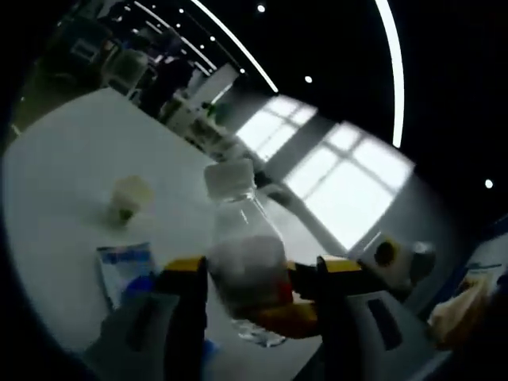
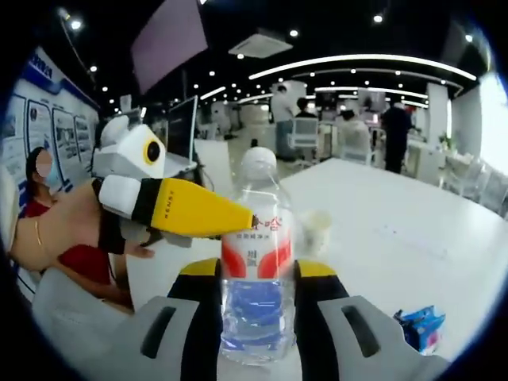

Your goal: Arrange the tabletop items into an orderly group along one side of the table until the central work area is clear of visible clutter.

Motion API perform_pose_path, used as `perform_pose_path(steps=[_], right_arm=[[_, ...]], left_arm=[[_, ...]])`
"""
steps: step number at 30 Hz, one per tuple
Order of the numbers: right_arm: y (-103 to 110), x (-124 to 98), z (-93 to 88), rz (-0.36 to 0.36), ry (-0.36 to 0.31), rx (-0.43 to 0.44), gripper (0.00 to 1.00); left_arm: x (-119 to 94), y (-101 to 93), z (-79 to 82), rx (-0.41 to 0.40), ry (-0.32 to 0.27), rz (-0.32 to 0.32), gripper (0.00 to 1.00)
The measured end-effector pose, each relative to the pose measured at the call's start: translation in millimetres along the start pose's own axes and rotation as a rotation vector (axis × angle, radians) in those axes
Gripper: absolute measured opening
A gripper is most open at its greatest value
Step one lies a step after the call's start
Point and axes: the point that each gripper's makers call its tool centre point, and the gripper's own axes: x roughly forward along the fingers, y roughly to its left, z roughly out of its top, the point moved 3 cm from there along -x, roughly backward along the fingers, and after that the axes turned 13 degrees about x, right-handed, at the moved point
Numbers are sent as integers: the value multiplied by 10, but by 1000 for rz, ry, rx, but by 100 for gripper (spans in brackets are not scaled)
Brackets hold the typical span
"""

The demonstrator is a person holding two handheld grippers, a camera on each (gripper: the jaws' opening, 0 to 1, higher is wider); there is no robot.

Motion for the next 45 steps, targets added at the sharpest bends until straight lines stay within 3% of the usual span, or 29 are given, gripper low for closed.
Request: perform_pose_path(steps=[6, 10, 16, 18, 22, 27, 34, 38, 40, 45], right_arm=[[66, -54, 70, -6, -56, -18, 33], [91, -85, 84, -25, -74, -51, 33], [87, -140, 148, -39, -117, -43, 34], [85, -142, 129, -41, -114, -40, 35], [67, -143, 45, -18, -94, -42, 37], [68, -172, 30, 2, -89, -21, 37], [132, -229, 98, 99, -125, -8, 37], [189, -242, 138, 128, -143, -63, 39], [195, -256, 137, 163, -133, -67, 39], [240, -357, 138, 310, -135, 49, 42]], left_arm=[[3, -19, -44, 6, 7, 7, 46], [9, -45, 6, 19, -16, 2, 39], [21, -120, 88, 14, -49, -16, 37], [25, -147, 80, 55, -34, -23, 37], [21, -193, 46, 233, 31, -38, 36], [21, -226, 44, 297, 57, -68, 35], [-38, -284, 121, 377, 67, -117, 35], [-49, -329, 98, 477, 119, -153, 34], [-56, -339, 95, 473, 122, -164, 34], [-121, -395, 127, 492, 106, -215, 34]])
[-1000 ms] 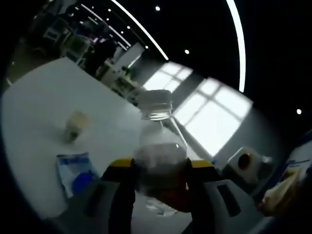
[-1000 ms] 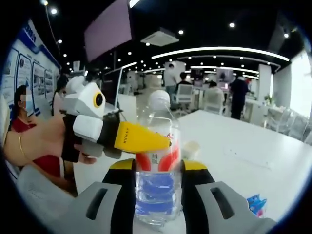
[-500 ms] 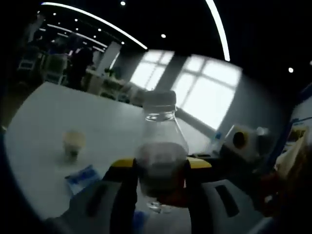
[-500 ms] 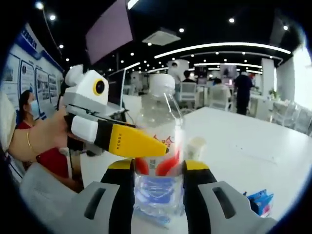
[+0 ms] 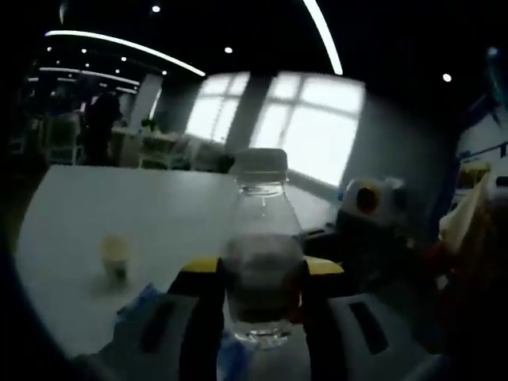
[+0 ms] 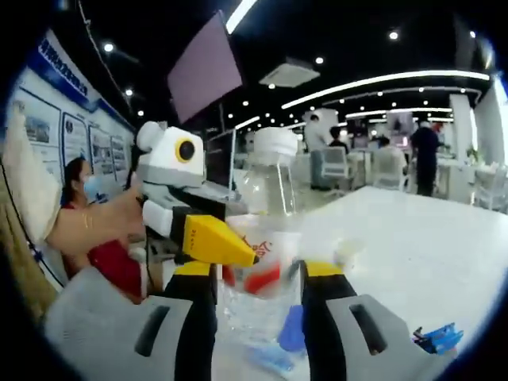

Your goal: Arrange the tabletop items into an orderly group along one side of the table until the central work area is clear of visible clutter.

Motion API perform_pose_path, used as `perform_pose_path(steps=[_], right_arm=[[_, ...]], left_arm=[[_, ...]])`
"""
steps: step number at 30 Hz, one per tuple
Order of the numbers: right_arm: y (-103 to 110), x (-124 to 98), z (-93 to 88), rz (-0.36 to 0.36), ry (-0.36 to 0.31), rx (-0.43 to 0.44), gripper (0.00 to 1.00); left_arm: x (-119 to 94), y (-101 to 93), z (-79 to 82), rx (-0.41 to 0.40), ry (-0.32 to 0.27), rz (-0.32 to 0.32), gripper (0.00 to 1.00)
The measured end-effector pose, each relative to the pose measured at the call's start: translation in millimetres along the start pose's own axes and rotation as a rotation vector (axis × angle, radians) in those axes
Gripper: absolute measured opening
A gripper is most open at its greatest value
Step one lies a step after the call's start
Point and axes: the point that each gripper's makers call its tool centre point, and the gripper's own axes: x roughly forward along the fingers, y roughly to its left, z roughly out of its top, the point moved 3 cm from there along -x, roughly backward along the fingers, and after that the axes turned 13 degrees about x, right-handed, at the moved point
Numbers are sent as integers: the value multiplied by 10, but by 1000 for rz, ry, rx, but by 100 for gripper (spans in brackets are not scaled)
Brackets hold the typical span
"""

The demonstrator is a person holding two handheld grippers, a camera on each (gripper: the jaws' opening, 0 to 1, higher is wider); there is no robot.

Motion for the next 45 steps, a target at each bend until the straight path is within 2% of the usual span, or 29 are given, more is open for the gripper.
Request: perform_pose_path(steps=[1, 6, 11, 14, 20, 24, 29, 35, 45], right_arm=[[15, -21, 3, 32, 3, 17, 42], [23, -92, -38, 81, 24, -11, 45], [70, -151, -111, 151, 43, 24, 47], [167, -205, -158, 234, 59, 65, 48], [247, -239, -198, 289, 62, 93, 47], [313, -263, -208, 334, 60, 121, 44], [369, -267, -250, 356, 66, 128, 44], [418, -288, -235, 378, 31, 160, 42], [457, -287, -172, 349, -6, 146, 38]], left_arm=[[-7, -25, 22, 12, -9, -19, 34], [-34, -147, 121, 50, -43, -112, 34], [-44, -294, 235, 93, -72, -222, 34], [-55, -398, 307, 113, -82, -296, 34], [-59, -504, 379, 113, -111, -369, 34], [-68, -564, 389, 127, -102, -419, 34], [-81, -628, 378, 156, -85, -461, 34], [-107, -663, 396, 163, -89, -491, 34], [-145, -666, 456, 167, -98, -497, 35]])
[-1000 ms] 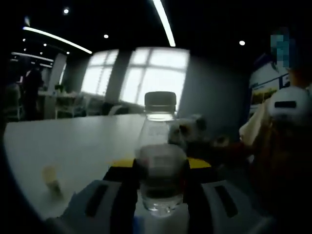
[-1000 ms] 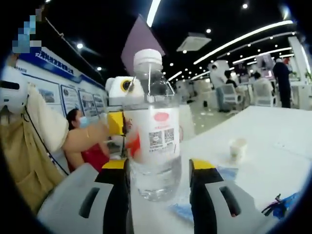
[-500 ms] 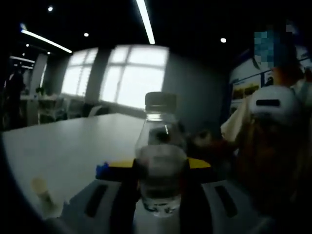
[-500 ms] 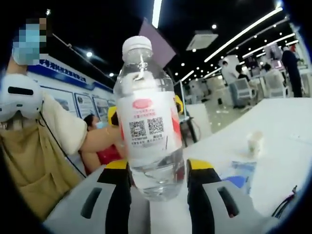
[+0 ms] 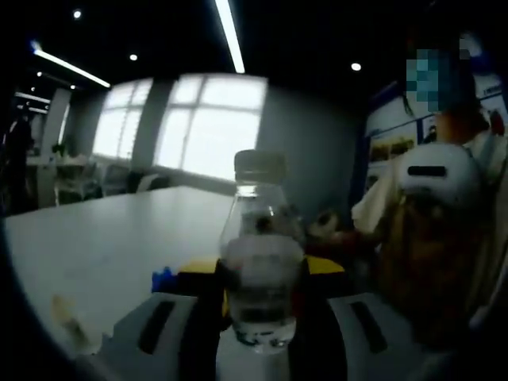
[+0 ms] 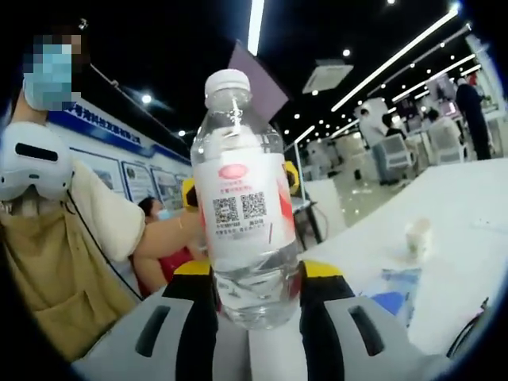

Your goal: Arrange the tabletop items into an orderly group along one side of the table until the central work area is clear of visible clutter.

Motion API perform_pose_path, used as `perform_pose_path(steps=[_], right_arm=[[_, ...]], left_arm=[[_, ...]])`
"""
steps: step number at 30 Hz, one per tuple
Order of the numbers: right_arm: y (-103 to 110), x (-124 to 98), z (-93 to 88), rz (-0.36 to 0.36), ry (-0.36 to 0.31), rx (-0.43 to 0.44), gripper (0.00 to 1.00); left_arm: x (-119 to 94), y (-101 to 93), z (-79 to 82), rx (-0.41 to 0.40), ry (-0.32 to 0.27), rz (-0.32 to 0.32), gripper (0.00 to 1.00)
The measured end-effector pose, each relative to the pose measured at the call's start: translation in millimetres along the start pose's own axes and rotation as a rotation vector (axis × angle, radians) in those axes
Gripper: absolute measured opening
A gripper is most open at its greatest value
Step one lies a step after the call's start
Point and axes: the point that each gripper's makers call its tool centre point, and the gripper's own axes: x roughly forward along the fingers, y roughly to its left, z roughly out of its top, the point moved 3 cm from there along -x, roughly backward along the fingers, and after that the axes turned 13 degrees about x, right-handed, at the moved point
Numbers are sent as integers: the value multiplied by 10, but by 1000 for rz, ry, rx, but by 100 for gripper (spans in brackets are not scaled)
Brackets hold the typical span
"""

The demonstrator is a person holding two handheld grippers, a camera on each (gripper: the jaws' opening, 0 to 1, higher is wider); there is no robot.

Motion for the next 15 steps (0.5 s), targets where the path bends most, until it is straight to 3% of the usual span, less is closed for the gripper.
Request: perform_pose_path(steps=[5, 10, 15], right_arm=[[-14, -23, 47, -22, -30, 13, 37], [-56, -54, 117, -48, -74, 20, 37], [-106, -75, 155, -87, -103, 25, 37]], left_arm=[[0, 58, 36, 2, -12, 43, 36], [-38, 210, 82, -63, -76, 142, 45], [-38, 226, 97, -51, -77, 181, 57]])
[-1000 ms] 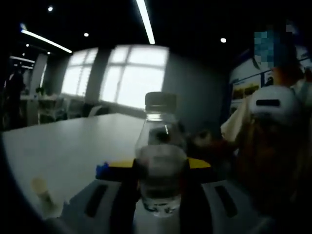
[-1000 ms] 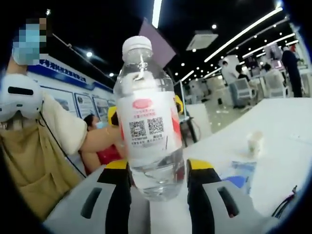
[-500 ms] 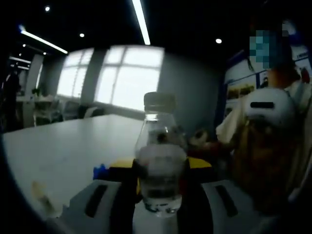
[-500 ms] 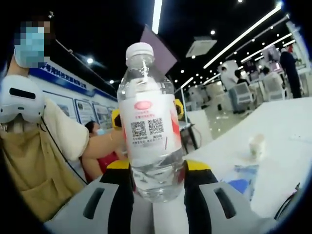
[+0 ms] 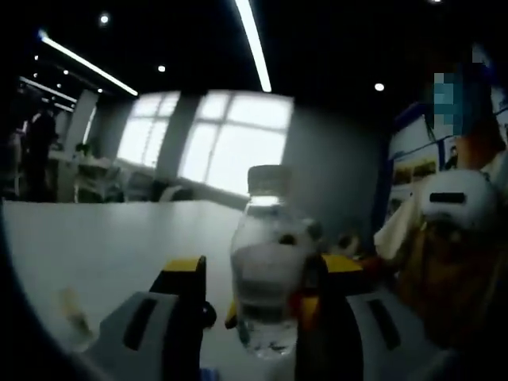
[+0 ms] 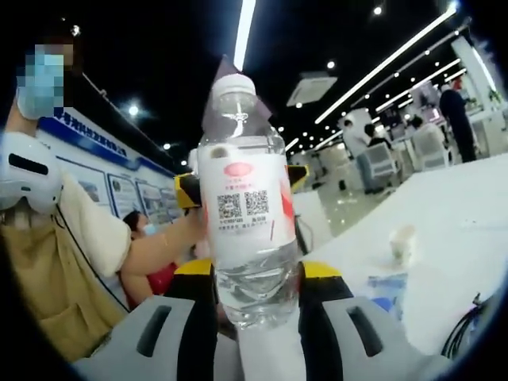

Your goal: Arrange the tabletop items into an orderly group along one side of the table until the central work area is clear of visible clutter.

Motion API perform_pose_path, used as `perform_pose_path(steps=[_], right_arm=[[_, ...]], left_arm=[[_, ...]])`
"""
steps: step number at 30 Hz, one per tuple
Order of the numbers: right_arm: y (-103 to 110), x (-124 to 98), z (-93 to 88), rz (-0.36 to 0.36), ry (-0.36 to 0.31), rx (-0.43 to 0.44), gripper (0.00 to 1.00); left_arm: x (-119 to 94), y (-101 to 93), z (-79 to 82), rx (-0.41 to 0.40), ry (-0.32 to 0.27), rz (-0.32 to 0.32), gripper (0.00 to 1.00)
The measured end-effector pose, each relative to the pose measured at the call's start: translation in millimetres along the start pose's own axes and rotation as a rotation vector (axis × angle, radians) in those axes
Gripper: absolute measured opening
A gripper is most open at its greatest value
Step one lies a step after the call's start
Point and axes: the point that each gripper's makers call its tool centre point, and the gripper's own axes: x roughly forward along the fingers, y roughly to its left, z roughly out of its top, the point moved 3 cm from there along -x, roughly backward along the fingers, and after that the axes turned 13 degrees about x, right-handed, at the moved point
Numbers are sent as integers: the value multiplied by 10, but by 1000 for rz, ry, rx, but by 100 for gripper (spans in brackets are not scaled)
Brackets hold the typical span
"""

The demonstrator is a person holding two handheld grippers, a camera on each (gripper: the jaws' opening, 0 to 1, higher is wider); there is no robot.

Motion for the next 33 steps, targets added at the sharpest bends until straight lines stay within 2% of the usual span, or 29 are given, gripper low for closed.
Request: perform_pose_path(steps=[3, 5, 6, 7, 8, 10, 13, 16, 18, 19, 20, 23, 25, 33], right_arm=[[-44, -6, 38, -35, -21, -2, 37], [-88, -14, 78, -75, -42, -6, 37], [-97, -15, 87, -82, -48, -2, 37], [-111, -20, 96, -92, -54, 3, 37], [-142, -28, 119, -115, -69, 3, 37], [-170, -45, 145, -136, -80, -2, 37], [-179, -65, 175, -149, -96, 1, 37], [-205, -86, 196, -174, -105, -7, 37], [-232, -101, 203, -202, -107, -20, 37], [-258, -112, 213, -226, -117, -21, 37], [-270, -119, 215, -237, -118, -20, 37], [-295, -143, 235, -279, -126, -38, 37], [-296, -150, 243, -287, -129, -40, 38], [-308, -170, 263, -329, -142, -64, 38]], left_arm=[[1, 39, -32, -14, 23, 37, 62], [9, 64, -31, -26, 18, 76, 67], [9, 109, -40, -37, 23, 129, 67], [16, 129, -41, -24, 23, 157, 66], [38, 89, -55, -1, 35, 156, 66], [55, 96, -60, -15, 36, 198, 69], [62, 147, -33, -47, 3, 279, 72], [46, 187, -18, -47, 9, 365, 76], [25, 197, -6, -42, 19, 412, 78], [2, 216, -3, -45, 27, 464, 78], [-20, 224, -10, -37, 46, 511, 78], [-52, 217, -36, -1, 104, 587, 79], [-52, 181, -52, 20, 149, 623, 79], [58, 36, -19, -28, 140, 677, 74]])
